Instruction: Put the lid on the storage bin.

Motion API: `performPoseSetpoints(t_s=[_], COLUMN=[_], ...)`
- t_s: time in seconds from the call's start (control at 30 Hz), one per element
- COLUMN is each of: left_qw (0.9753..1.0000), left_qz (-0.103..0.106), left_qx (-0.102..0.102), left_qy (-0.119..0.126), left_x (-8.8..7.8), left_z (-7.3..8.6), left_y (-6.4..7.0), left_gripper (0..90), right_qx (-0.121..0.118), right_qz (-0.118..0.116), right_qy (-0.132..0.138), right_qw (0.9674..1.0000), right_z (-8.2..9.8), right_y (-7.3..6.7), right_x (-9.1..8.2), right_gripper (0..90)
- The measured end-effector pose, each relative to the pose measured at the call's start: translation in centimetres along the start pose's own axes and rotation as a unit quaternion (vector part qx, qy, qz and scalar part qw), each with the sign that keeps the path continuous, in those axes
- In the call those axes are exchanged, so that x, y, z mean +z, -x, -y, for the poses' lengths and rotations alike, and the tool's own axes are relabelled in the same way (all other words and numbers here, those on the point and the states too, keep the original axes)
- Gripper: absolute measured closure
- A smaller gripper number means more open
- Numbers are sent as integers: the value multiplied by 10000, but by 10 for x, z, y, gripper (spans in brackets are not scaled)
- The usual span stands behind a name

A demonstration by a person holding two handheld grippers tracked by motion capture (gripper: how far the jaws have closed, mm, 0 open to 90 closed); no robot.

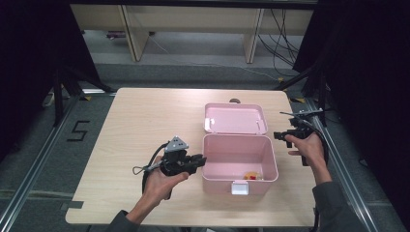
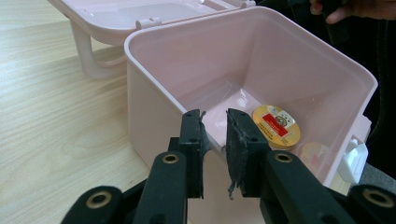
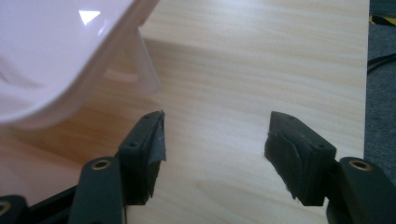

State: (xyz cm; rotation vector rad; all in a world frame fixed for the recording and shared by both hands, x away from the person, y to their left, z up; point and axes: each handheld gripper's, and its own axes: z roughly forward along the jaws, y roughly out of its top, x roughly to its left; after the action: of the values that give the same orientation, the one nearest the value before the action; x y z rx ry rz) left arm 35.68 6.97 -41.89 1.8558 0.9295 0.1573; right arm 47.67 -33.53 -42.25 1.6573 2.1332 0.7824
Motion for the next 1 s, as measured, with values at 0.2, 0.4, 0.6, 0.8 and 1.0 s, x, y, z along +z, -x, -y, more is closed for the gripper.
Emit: performPoseSetpoints(t_s=[0.2, 0.4, 0.6, 0.8, 1.0], left_qw=[10000, 10000, 10000, 10000, 10000], left_qz=[-5, -2, -10, -23, -55], left_qx=[1, 5, 15, 31, 32], left_qy=[9, 10, 12, 15, -2], left_x=[0, 0, 0, 0, 0], left_z=[0, 0, 0, 0, 1], left_y=[0, 0, 0, 1, 2], left_gripper=[762, 761, 759, 758, 757], right_qx=[244, 293, 266, 485, 401], right_qz=[-28, -169, -79, -145, -220], right_qy=[-41, 95, 116, 91, 63], right_qw=[9997, 9994, 9995, 9987, 9989], right_z=[-15, -28, -41, -50, -59], right_y=[-1, -3, -10, -20, -31], right_x=[-1, -3, -7, -8, -5], right_gripper=[453, 471, 482, 533, 568])
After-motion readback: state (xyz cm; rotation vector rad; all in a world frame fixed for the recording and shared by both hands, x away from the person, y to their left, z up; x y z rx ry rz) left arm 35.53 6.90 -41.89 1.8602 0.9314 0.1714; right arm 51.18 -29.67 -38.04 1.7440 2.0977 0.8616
